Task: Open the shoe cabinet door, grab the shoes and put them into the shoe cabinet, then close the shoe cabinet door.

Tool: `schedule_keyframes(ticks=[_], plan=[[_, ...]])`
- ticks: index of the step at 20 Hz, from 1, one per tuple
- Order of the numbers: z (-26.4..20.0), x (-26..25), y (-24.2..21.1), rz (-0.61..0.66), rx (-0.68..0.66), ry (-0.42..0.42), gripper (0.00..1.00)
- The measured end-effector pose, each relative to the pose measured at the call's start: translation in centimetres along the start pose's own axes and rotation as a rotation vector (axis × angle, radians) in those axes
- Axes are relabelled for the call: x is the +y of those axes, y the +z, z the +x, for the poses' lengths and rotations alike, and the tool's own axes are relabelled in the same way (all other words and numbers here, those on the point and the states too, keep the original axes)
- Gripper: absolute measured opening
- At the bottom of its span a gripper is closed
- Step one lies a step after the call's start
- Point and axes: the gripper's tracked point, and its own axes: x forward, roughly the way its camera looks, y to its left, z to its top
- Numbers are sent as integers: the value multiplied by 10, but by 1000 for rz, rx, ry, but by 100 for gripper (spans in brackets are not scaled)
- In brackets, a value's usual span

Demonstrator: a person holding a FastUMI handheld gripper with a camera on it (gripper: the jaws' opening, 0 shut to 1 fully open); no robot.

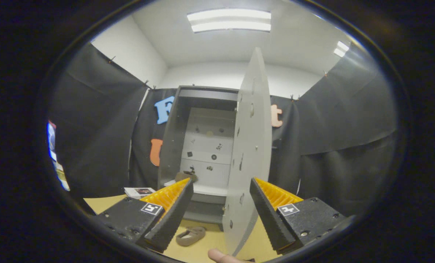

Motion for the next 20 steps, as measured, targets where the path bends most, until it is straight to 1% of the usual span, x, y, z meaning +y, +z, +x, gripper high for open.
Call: schedule_keyframes(ticks=[3,8,11,13,15,17,20], plan=[[15,21,-22,40,60,52,100],[45,54,-71,94,147,90,100],[61,83,-107,137,182,144,100],[74,100,-140,171,223,168,100],[92,107,-176,160,263,155,100],[110,112,-219,139,331,121,100],[129,127,-274,163,444,132,100]])
